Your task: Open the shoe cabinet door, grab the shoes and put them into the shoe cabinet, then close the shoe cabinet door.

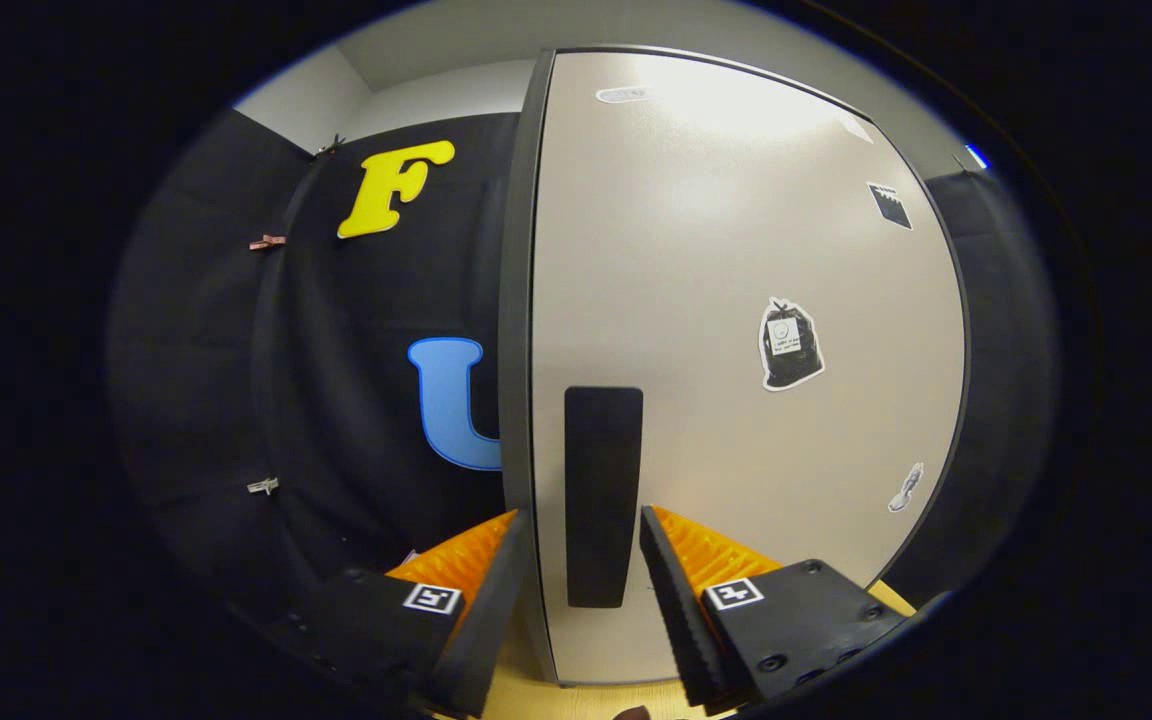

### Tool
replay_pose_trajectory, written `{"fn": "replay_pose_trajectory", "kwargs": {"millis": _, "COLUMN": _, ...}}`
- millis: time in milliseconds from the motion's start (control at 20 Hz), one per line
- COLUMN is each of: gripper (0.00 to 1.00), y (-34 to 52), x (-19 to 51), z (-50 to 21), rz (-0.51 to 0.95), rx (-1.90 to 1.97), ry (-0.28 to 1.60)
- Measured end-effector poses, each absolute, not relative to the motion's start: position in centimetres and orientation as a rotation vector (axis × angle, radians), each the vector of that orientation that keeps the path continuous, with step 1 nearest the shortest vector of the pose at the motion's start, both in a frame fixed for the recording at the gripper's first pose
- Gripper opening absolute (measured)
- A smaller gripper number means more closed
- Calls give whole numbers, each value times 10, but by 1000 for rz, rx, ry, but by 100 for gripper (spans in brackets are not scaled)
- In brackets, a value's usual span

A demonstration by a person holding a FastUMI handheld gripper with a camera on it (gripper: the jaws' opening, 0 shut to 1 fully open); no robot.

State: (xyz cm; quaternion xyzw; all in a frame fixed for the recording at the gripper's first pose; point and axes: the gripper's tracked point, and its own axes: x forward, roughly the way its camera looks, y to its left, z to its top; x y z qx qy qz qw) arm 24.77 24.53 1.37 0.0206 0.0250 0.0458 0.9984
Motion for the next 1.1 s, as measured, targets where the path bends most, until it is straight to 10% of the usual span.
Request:
{"fn": "replay_pose_trajectory", "kwargs": {"millis": 500, "gripper": 22, "y": 237, "x": 256, "z": 15, "rz": 76, "rx": 93, "ry": 81}}
{"fn": "replay_pose_trajectory", "kwargs": {"millis": 1100, "gripper": 22, "y": 203, "x": 141, "z": 21, "rz": 222, "rx": 87, "ry": 67}}
